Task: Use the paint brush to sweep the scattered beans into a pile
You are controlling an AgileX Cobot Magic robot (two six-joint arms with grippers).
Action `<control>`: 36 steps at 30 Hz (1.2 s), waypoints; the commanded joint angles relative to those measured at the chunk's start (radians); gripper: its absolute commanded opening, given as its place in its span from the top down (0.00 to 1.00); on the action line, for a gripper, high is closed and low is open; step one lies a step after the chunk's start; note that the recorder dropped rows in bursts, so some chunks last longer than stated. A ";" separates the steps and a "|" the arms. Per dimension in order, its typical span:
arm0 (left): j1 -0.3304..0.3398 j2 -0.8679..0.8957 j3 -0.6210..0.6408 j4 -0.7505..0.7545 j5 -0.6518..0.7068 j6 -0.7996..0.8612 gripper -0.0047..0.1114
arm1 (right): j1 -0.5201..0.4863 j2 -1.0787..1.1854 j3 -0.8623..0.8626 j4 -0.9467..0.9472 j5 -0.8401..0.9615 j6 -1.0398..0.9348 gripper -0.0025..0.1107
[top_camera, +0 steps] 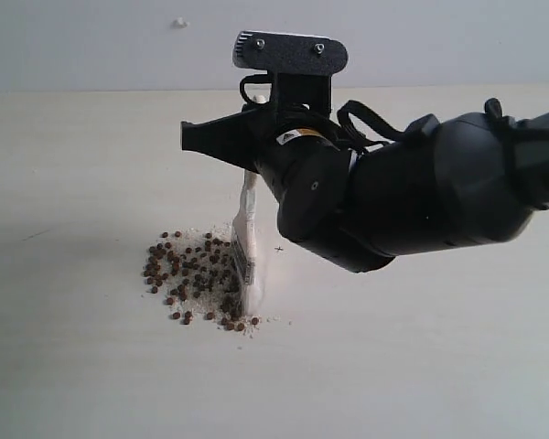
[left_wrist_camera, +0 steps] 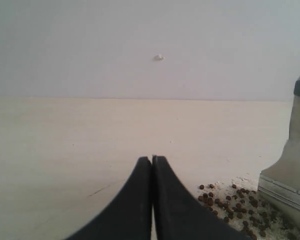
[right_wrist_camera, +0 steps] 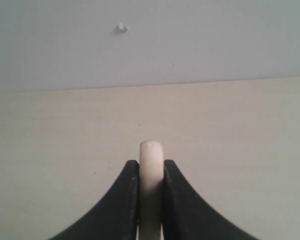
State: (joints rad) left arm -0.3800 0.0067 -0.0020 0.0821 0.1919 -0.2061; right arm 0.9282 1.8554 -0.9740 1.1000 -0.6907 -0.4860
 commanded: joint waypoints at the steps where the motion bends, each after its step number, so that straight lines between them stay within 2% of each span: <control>1: 0.003 -0.003 0.002 -0.007 0.000 0.002 0.96 | 0.003 -0.025 -0.002 0.080 -0.018 -0.145 0.98; 11: 0.003 -0.003 0.002 -0.007 0.000 0.002 0.96 | 0.003 -0.178 -0.002 0.209 -0.092 -0.548 0.98; 16: 0.003 -0.003 0.002 -0.007 0.000 0.002 0.96 | 0.003 -0.215 -0.002 0.467 -0.181 -0.876 0.98; 19: 0.003 -0.003 0.002 -0.007 0.000 0.002 0.96 | 0.003 -0.206 0.008 0.615 -0.168 -0.943 0.98; 23: 0.003 -0.003 0.002 -0.007 0.000 0.002 0.96 | 0.097 -0.165 0.029 0.644 -0.169 -0.897 0.98; 25: 0.003 -0.003 0.002 -0.007 0.000 0.002 0.96 | 0.136 -0.107 0.029 0.644 -0.177 -0.786 0.98; 28: 0.003 -0.003 0.002 -0.007 0.000 0.002 0.96 | 0.153 -0.036 0.029 0.604 -0.167 -0.618 0.98; 33: 0.003 -0.003 0.002 -0.007 0.000 0.002 0.96 | 0.153 0.025 0.027 0.415 -0.108 -0.241 0.98; 36: 0.003 -0.003 0.002 -0.007 0.000 0.002 0.96 | 0.153 0.037 0.005 0.400 -0.106 -0.184 0.98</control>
State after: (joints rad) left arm -0.3800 0.0067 -0.0020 0.0821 0.1923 -0.2061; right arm 1.0801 1.8817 -0.9534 1.5183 -0.8175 -0.7400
